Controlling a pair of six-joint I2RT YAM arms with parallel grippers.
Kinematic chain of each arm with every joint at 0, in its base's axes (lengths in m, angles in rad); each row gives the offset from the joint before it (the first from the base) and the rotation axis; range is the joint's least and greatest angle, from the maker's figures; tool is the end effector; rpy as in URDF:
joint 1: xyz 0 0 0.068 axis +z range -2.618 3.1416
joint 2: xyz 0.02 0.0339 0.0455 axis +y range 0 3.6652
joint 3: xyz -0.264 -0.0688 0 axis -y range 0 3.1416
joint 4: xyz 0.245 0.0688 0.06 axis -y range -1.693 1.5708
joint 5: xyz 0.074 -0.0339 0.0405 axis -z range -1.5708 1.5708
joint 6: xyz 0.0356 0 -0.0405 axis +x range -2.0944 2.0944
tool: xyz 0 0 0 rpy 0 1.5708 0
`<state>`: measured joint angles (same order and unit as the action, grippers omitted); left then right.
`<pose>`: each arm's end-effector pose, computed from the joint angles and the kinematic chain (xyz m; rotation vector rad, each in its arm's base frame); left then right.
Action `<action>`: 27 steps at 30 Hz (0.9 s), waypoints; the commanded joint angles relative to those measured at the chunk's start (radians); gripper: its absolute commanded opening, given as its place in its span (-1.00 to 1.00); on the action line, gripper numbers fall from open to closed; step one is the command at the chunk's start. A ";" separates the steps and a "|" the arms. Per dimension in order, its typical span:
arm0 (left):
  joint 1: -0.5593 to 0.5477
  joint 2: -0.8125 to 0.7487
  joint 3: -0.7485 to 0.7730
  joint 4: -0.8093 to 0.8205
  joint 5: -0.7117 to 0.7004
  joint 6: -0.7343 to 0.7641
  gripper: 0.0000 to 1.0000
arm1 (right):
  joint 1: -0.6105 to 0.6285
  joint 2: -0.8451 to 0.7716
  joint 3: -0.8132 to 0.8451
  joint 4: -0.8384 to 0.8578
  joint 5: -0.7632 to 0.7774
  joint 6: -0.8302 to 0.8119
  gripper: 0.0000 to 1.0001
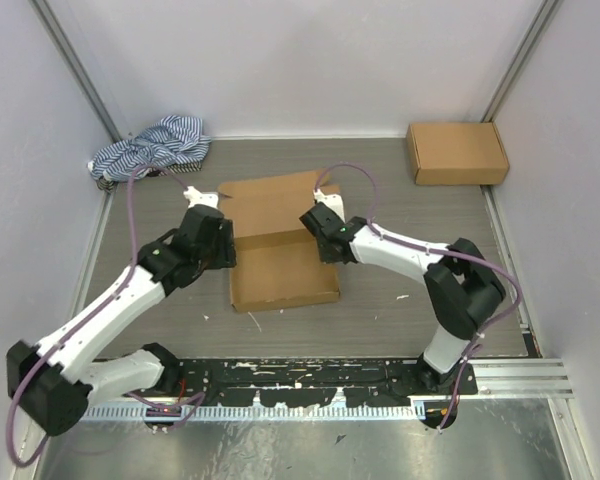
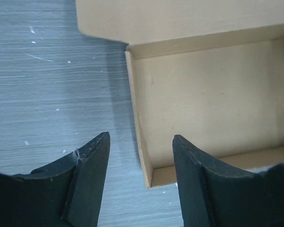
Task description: Fold the paper box
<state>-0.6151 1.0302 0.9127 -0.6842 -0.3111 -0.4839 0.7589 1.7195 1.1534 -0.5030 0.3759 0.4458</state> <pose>0.1774 -0.1120 0.2932 0.0052 2.3311 -0.1806 0.2627 0.2311 0.1999 -0.2718 2.5101 -0.0291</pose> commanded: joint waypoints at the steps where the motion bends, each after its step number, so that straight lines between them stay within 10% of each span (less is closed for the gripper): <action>1: 0.001 0.151 0.025 0.150 0.019 -0.070 0.24 | 0.009 -0.116 -0.064 -0.002 0.104 0.090 -0.44; 5: 0.000 0.258 0.093 0.146 0.006 -0.043 0.24 | 0.009 -0.173 -0.104 -0.002 0.148 0.124 0.50; 14: 0.093 0.270 0.151 0.191 -0.050 0.016 0.39 | -0.092 -0.247 -0.077 0.050 0.104 0.079 0.99; 20: 0.384 0.354 0.176 0.275 0.234 -0.065 0.34 | -0.381 -0.259 -0.103 0.313 -0.452 0.026 1.00; 27: 0.423 0.387 0.108 0.331 0.314 -0.102 0.24 | -0.409 -0.202 -0.142 0.374 -0.694 0.029 0.42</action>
<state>-0.1844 1.4284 1.0592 -0.4221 -0.0830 -0.5560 0.2867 1.5288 1.0393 -0.2237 -0.1078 0.4953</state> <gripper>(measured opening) 0.628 0.734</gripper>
